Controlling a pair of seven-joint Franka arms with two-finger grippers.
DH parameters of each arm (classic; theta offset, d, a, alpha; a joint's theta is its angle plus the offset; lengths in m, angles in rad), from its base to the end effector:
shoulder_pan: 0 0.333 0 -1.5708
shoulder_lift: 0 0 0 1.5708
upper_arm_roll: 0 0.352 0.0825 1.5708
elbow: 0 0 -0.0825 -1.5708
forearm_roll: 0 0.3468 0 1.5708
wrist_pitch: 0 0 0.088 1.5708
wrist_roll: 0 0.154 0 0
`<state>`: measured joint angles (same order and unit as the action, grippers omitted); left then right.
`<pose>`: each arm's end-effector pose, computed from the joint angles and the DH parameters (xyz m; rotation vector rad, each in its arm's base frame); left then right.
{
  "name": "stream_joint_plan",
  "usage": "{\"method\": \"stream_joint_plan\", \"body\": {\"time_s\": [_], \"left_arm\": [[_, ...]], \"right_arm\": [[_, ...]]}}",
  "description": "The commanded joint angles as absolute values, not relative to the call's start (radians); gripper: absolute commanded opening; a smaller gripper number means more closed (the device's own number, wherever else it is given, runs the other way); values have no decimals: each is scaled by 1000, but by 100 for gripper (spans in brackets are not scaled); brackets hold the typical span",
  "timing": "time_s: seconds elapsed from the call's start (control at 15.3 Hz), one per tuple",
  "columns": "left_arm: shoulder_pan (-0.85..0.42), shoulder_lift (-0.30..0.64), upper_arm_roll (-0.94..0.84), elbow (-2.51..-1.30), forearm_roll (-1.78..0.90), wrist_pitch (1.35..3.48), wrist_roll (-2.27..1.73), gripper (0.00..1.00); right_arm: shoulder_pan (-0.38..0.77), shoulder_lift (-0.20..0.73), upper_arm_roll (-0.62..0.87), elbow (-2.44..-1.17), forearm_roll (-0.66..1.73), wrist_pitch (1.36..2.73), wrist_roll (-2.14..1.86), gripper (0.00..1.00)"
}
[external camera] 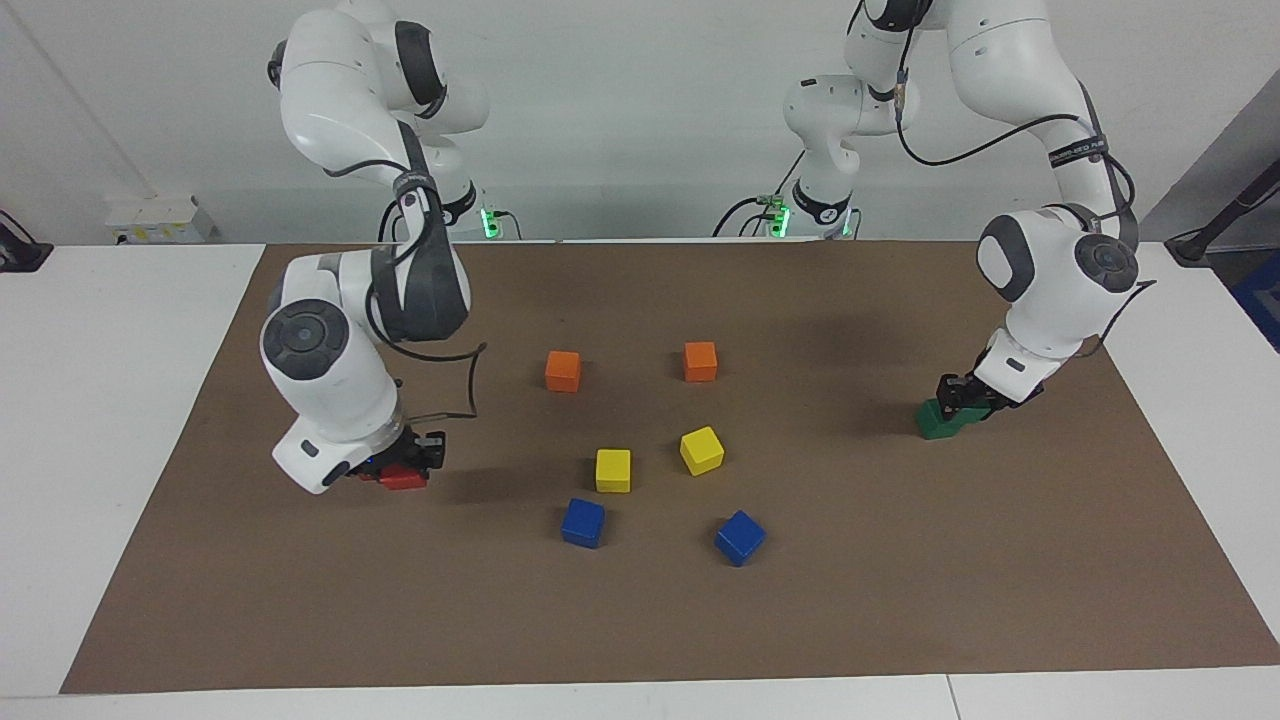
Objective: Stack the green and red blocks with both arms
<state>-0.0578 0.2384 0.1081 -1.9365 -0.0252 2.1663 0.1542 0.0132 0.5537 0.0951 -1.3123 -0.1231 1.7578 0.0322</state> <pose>0.5817 0.0245 0.3725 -3.1343 0.1453 0.0118 0.6810 0.0440 0.4059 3.0581 0.1437 -0.1542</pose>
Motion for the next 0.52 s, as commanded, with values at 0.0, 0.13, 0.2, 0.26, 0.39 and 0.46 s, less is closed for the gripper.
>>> {"method": "stream_joint_plan", "body": {"time_s": [0.0, 0.13, 0.2, 0.26, 0.39, 0.46], "left_arm": [[-49, 198, 101, -1991, -38, 2200, 160, 0], [-49, 198, 101, -1991, -38, 2207, 146, 0], [-54, 199, 101, -1991, -38, 2210, 137, 0], [-58, 199, 101, -1991, -38, 2210, 124, 0], [-63, 201, 101, -1993, -38, 2214, 95, 0], [-64, 202, 101, -1994, -38, 2221, 94, 0]], "right_arm": [[-55, 430, 107, -1546, -123, 1868, -24, 0], [-75, 397, 107, -1616, -123, 1920, -25, 0], [-84, 385, 107, -1650, -123, 1949, -25, 0], [-90, 379, 107, -1672, -121, 1976, -17, 0], [-92, 376, 107, -1695, -121, 2003, -12, 0], [-92, 370, 107, -1701, -117, 2008, -12, 0]]}}
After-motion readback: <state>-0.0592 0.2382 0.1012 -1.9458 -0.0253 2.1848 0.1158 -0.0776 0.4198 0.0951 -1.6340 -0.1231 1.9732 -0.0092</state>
